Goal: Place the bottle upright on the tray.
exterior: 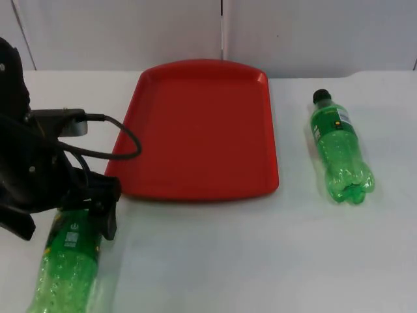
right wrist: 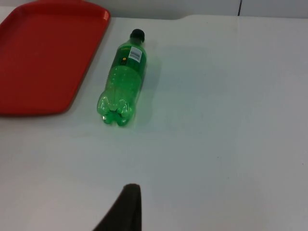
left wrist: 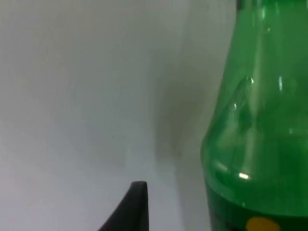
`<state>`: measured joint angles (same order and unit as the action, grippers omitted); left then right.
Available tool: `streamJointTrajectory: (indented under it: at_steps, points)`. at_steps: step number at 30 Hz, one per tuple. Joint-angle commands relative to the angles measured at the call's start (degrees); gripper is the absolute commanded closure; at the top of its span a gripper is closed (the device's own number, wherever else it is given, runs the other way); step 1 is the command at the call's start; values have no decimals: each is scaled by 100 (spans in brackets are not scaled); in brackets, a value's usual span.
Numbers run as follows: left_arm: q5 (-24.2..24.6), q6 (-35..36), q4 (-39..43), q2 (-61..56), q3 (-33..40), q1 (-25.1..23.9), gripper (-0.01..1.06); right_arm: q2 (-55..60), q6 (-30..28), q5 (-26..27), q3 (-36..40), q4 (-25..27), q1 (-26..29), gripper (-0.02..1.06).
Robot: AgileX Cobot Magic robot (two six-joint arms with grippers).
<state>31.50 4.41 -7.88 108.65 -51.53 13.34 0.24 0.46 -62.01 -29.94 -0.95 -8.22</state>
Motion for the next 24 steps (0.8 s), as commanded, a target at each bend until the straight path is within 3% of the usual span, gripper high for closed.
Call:
streamJointTrajectory:
  at_steps: [1, 11, 18, 23, 24]
  points:
    - [-82, 43, -68, 100, 25, 36, 0, -24, -3, 26, 33, -6, 25, -1]
    - [-555, 32, -280, 732, 25, 36, 0, -24, -3, 26, 33, -6, 25, -1]
    - [-637, -177, -543, 837, 25, 36, 0, -24, -3, 26, 33, -6, 25, -1]
    - [-611, -441, -920, 837, 25, 36, 12, -24, -3, 26, 33, -6, 25, -1]
    - [-582, -441, -931, 837, 25, 36, 20, -24, -3, 26, 33, -6, 25, -1]
